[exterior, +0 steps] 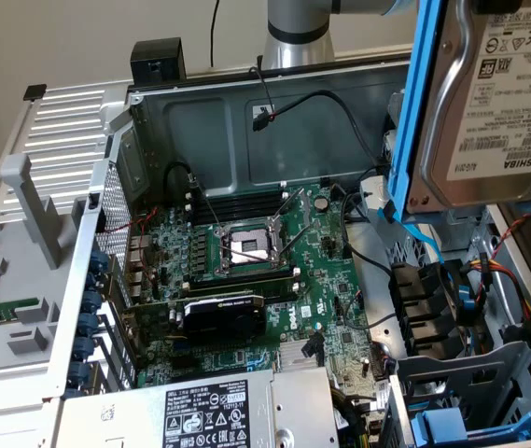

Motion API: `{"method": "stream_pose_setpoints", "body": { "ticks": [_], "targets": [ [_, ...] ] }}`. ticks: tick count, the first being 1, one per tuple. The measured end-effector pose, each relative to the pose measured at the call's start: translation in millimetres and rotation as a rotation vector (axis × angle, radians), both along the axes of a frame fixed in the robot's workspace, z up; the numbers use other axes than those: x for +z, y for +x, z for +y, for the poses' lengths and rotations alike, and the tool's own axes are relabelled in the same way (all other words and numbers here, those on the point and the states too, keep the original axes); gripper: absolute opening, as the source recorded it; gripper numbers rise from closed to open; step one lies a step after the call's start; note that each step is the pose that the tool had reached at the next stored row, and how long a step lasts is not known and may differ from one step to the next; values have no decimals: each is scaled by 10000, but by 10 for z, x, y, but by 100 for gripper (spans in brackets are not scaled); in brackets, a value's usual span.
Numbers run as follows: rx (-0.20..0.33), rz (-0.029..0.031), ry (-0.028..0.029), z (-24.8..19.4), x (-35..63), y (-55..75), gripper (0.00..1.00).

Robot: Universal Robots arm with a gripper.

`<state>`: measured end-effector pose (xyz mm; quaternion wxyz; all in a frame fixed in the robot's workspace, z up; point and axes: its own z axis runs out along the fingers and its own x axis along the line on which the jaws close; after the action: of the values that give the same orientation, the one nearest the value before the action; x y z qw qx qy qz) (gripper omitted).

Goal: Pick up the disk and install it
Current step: 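Pick up the disk, then insert the disk into the insertion slot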

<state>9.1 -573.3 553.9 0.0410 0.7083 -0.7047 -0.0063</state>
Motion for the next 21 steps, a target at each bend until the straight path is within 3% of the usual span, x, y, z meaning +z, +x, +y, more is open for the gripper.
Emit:
{"method": "stream_pose_setpoints", "body": {
  "ticks": [2, 4, 10, 21],
  "targets": [
    [-13, -4, -196, 0, -1, 3, 37],
    [-18, -4, -272, -9, -2, 14, 37],
    [-24, -5, -280, -57, -2, 86, 37],
    [-30, -4, -275, -61, -2, 122, 37]
  ]
}}
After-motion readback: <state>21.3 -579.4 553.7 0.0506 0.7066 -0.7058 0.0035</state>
